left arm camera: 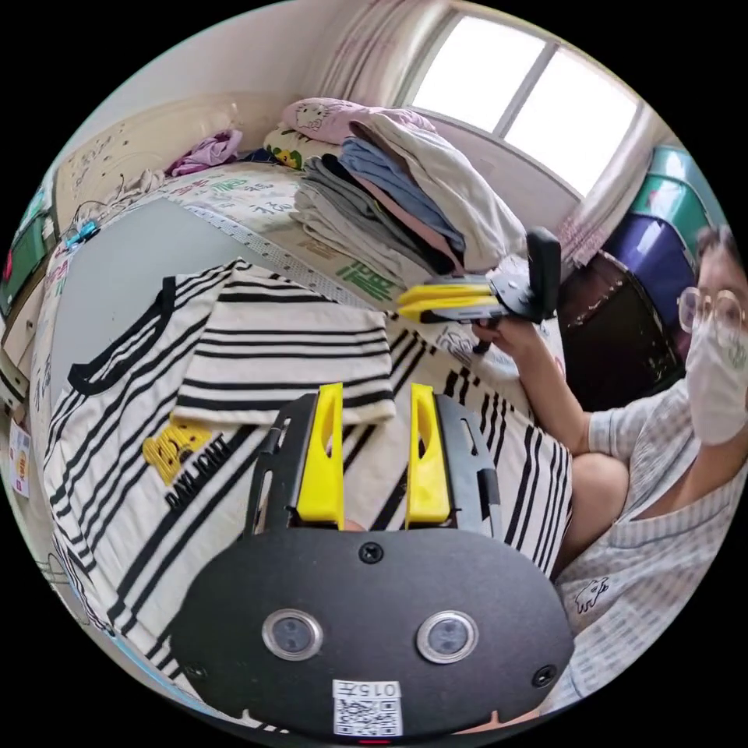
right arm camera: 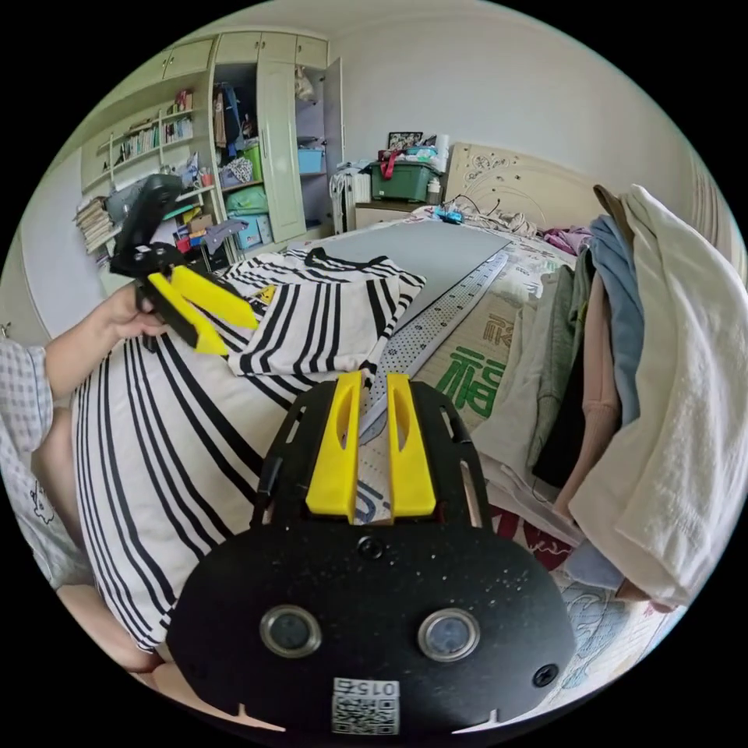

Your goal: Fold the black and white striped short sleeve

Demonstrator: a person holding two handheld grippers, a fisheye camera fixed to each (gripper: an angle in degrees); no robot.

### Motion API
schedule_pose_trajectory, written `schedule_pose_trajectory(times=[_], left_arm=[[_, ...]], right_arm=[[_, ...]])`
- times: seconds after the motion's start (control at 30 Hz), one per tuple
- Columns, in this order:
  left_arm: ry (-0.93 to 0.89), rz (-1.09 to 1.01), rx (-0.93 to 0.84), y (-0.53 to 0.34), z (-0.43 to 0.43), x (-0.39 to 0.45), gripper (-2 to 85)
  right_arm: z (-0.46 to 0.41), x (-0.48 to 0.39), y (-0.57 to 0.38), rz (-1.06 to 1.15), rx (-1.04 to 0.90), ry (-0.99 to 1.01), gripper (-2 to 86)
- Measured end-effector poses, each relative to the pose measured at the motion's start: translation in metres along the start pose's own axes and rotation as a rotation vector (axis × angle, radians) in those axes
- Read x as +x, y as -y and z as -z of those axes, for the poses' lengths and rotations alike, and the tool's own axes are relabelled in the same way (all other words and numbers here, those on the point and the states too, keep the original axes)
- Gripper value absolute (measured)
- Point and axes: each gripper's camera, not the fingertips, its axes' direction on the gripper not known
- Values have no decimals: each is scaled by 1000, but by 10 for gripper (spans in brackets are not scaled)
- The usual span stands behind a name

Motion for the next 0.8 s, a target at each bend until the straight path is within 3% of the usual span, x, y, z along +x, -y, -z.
schedule_pose_trajectory(times=[0.1,0.53,0.8], left_arm=[[114,-64,14,-2,1,19,96],[209,-284,-94,-11,-3,50,5],[12,-170,-78,-36,43,-8,54]], right_arm=[[-15,-5,3,17,-60,-40,62],[-50,-16,1,43,-137,-110,-6],[-53,-13,-12,-3,-75,-62,45]])
